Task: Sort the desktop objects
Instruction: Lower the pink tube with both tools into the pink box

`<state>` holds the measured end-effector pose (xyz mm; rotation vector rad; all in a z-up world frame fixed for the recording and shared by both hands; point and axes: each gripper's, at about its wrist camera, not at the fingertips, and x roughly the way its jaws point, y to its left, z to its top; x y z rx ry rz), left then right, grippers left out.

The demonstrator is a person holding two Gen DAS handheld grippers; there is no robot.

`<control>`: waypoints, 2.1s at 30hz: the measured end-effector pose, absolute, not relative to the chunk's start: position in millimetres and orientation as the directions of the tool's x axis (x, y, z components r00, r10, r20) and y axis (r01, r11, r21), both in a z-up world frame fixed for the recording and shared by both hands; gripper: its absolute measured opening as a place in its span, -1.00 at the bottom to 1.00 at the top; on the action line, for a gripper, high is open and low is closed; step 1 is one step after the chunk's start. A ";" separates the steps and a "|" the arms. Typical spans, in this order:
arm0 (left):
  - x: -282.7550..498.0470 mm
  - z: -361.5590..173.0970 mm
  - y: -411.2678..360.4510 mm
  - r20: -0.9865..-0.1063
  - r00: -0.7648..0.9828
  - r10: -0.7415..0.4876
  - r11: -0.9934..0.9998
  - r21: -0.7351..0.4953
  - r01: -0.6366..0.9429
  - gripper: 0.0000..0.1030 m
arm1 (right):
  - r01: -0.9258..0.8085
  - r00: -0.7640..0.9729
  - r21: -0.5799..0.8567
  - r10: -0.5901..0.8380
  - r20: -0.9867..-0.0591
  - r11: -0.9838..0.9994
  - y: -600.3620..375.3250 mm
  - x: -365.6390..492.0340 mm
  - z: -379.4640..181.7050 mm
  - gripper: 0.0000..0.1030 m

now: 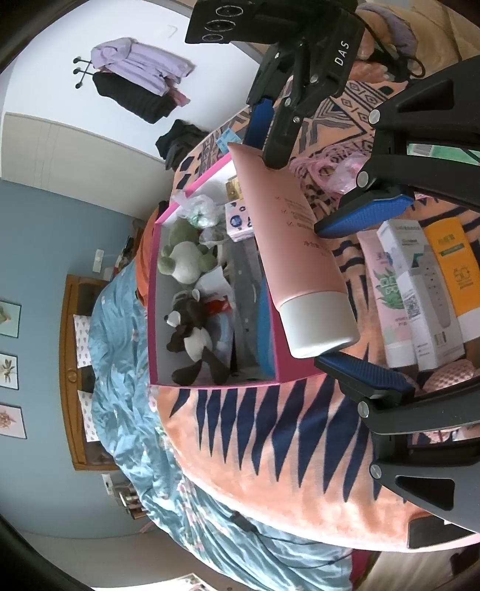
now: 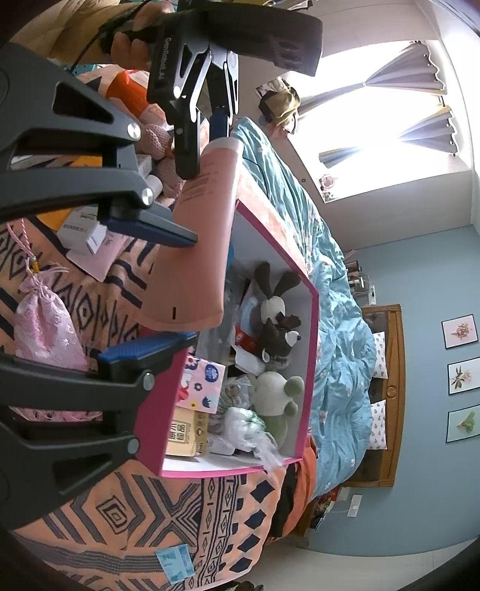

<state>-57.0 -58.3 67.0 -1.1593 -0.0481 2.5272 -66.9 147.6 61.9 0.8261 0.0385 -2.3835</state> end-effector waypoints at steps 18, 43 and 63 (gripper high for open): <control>-92.2 81.6 -56.3 -0.733 -0.609 0.302 -0.944 -0.143 -0.296 0.26 | 0.548 -0.611 0.189 -0.544 -0.575 -0.815 145.7 -104.4 70.5 -0.04; -120.2 67.8 -58.1 -0.764 -0.579 0.283 -0.951 -0.145 -0.273 0.27 | 0.548 -0.566 0.222 -0.553 -0.611 -0.807 141.7 -136.2 56.2 -0.04; -128.8 56.5 -59.4 -0.797 -0.544 0.265 -0.956 -0.142 -0.258 0.27 | 0.550 -0.543 0.220 -0.544 -0.640 -0.806 140.0 -143.3 47.2 -0.04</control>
